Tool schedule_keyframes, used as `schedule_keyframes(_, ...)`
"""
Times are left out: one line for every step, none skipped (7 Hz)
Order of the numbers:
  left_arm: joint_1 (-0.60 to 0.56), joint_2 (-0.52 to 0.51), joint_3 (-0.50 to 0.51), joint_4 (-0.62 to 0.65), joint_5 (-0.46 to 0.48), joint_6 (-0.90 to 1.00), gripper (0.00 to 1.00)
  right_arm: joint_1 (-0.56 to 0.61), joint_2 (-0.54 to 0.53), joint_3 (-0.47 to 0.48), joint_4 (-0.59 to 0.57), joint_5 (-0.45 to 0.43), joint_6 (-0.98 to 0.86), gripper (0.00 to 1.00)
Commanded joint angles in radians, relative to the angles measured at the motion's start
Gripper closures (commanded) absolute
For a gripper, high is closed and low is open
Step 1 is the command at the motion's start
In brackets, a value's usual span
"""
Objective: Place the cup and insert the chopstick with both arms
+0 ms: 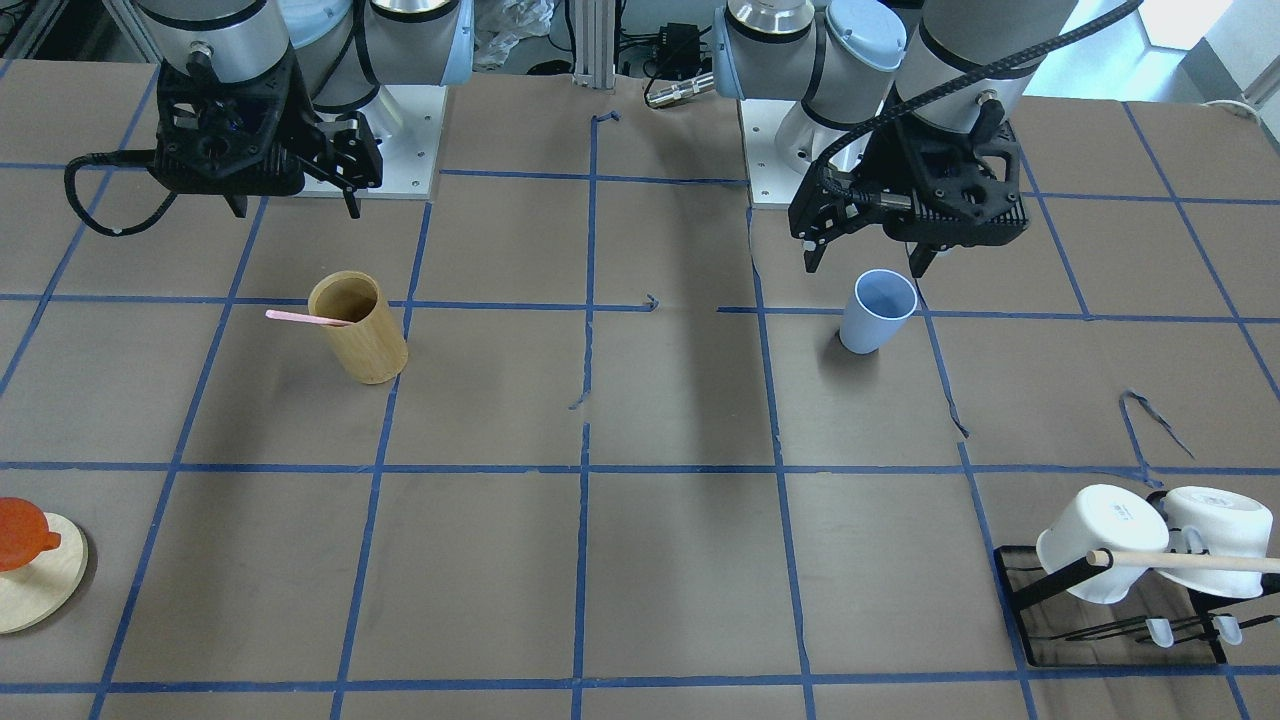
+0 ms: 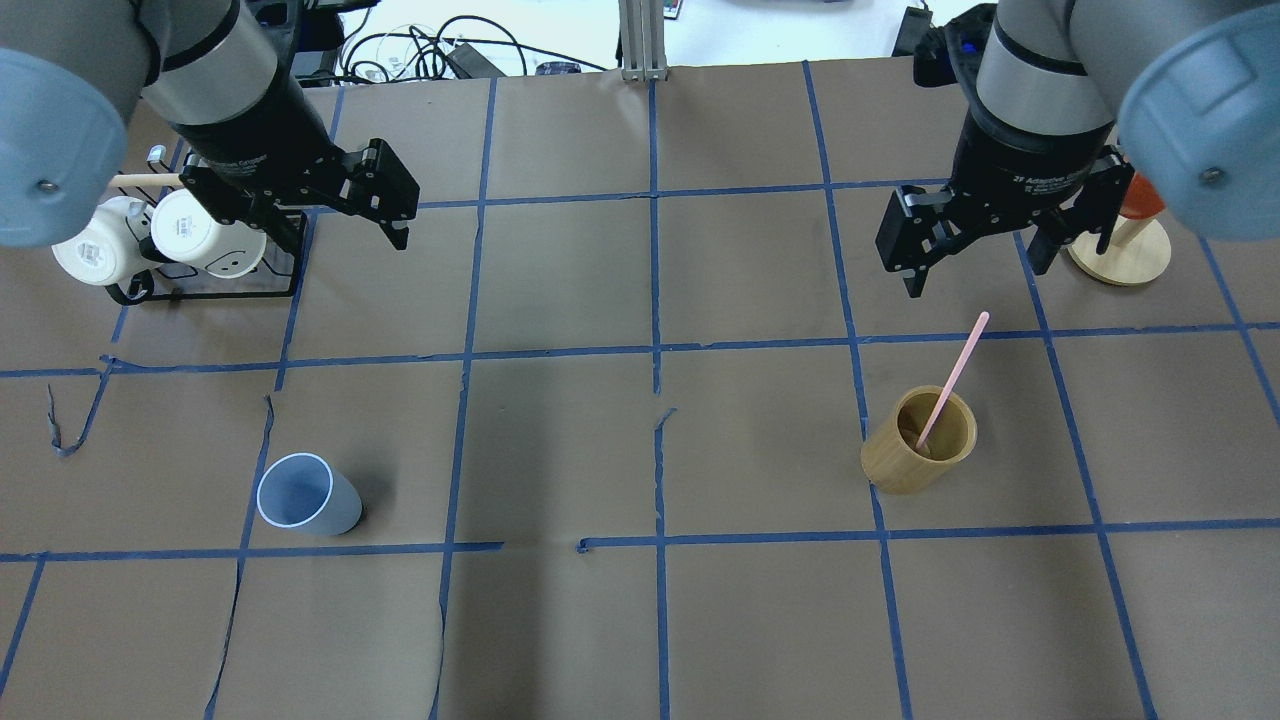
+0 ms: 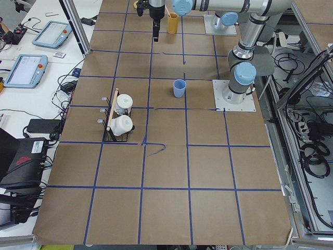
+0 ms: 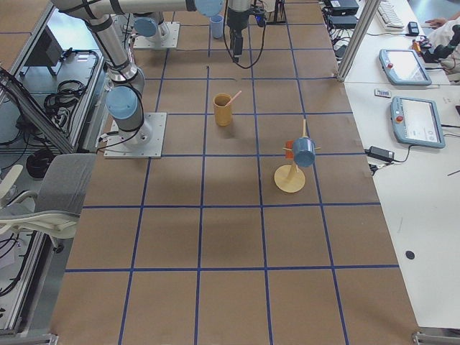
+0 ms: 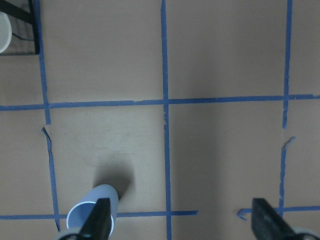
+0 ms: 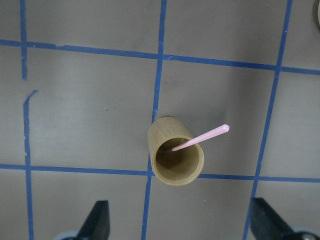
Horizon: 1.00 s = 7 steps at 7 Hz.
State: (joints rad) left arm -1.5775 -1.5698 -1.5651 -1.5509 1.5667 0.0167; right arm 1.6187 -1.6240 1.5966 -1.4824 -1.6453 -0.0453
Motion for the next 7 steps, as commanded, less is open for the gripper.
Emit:
schedule_keyframes(0.001, 0.002, 0.002, 0.000, 0.000, -0.001, 0.00, 0.000, 0.003, 0.009, -0.041, 0.036, -0.004, 0.00)
schedule_keyframes(0.001, 0.005, 0.000, 0.000, 0.001, -0.001, 0.00, -0.002, 0.004, 0.011, -0.039, 0.033, -0.001, 0.00)
schedule_keyframes(0.001, 0.005, 0.000, 0.000, 0.001, -0.001, 0.00, -0.002, 0.003, 0.011, -0.039, 0.035, -0.001, 0.00)
schedule_keyframes(0.002, 0.008, 0.000, 0.000, 0.001, -0.003, 0.00, -0.002, 0.009, 0.013, -0.041, 0.035, -0.001, 0.00)
schedule_keyframes(0.001, 0.011, 0.002, -0.004, 0.007, -0.004, 0.00, 0.000, 0.006, 0.013, -0.039, 0.038, 0.004, 0.00)
schedule_keyframes(0.001, 0.013, 0.000, -0.006, 0.007, -0.004, 0.00, -0.005, 0.006, 0.011, -0.036, 0.030, -0.005, 0.00)
schedule_keyframes(0.001, 0.013, 0.000, -0.006, 0.009, -0.003, 0.00, -0.002, 0.006, 0.011, -0.044, 0.036, -0.001, 0.00)
